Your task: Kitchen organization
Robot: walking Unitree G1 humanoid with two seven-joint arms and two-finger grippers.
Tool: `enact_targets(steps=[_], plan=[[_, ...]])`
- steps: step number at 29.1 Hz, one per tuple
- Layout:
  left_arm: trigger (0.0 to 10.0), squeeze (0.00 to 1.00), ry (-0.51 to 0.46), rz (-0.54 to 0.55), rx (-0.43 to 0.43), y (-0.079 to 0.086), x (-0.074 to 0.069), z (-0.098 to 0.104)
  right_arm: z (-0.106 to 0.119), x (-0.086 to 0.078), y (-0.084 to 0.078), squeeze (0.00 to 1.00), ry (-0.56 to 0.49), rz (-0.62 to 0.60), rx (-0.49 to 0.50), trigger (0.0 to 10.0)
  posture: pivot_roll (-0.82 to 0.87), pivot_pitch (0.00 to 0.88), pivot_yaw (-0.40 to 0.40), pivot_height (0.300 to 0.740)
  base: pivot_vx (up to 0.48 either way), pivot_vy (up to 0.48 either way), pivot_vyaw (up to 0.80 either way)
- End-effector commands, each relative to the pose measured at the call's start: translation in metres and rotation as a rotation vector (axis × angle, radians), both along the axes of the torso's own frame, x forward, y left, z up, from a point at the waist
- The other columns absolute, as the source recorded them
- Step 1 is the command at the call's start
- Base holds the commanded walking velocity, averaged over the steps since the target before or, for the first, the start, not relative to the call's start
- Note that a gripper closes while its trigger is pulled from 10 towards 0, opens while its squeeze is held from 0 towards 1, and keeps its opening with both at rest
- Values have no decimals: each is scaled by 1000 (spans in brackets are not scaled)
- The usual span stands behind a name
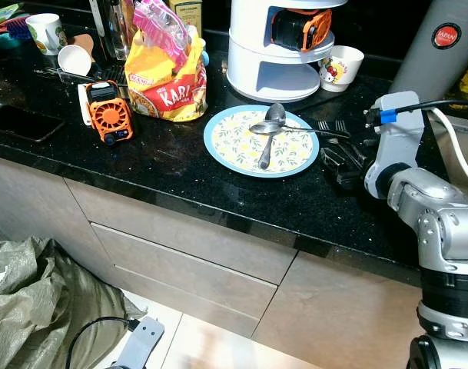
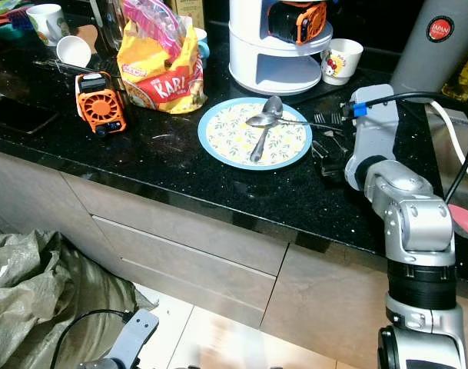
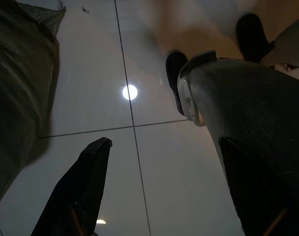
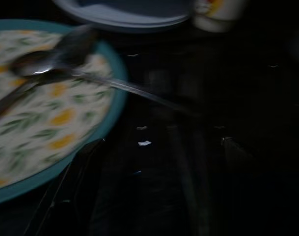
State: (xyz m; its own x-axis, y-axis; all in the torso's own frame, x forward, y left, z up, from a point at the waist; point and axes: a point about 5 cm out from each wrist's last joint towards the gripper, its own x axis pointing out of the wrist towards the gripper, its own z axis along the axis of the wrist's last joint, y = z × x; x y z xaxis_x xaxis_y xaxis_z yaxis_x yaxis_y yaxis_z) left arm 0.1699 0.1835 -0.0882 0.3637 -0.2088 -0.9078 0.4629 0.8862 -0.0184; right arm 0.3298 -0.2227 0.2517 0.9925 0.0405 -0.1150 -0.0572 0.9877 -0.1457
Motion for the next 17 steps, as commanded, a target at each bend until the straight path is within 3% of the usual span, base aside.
enact_targets(steps=[1, 5, 8, 17], plan=[[10000, 0, 57, -20, -2, -7, -12, -6, 1, 5, -3, 0, -11, -53, -6, 10000, 0, 98, -22, 740, 0, 0, 0], [10000, 0, 55, -24, -7, -15, -10, -6, -3, 11, -2, 0, 16, -77, -27, 10000, 3, 99, -22, 740, 0, 0, 0], [10000, 0, 52, -30, -11, -24, -7, -6, -14, 19, -5, 0, 100, -130, -50, 10000, 3, 103, -24, 740, 0, 0, 0], [10000, 0, 51, -34, -19, -36, -3, -5, -8, 32, -2, 0, 107, -126, -71, 10000, 8, 106, -33, 740, 0, 0, 0]])
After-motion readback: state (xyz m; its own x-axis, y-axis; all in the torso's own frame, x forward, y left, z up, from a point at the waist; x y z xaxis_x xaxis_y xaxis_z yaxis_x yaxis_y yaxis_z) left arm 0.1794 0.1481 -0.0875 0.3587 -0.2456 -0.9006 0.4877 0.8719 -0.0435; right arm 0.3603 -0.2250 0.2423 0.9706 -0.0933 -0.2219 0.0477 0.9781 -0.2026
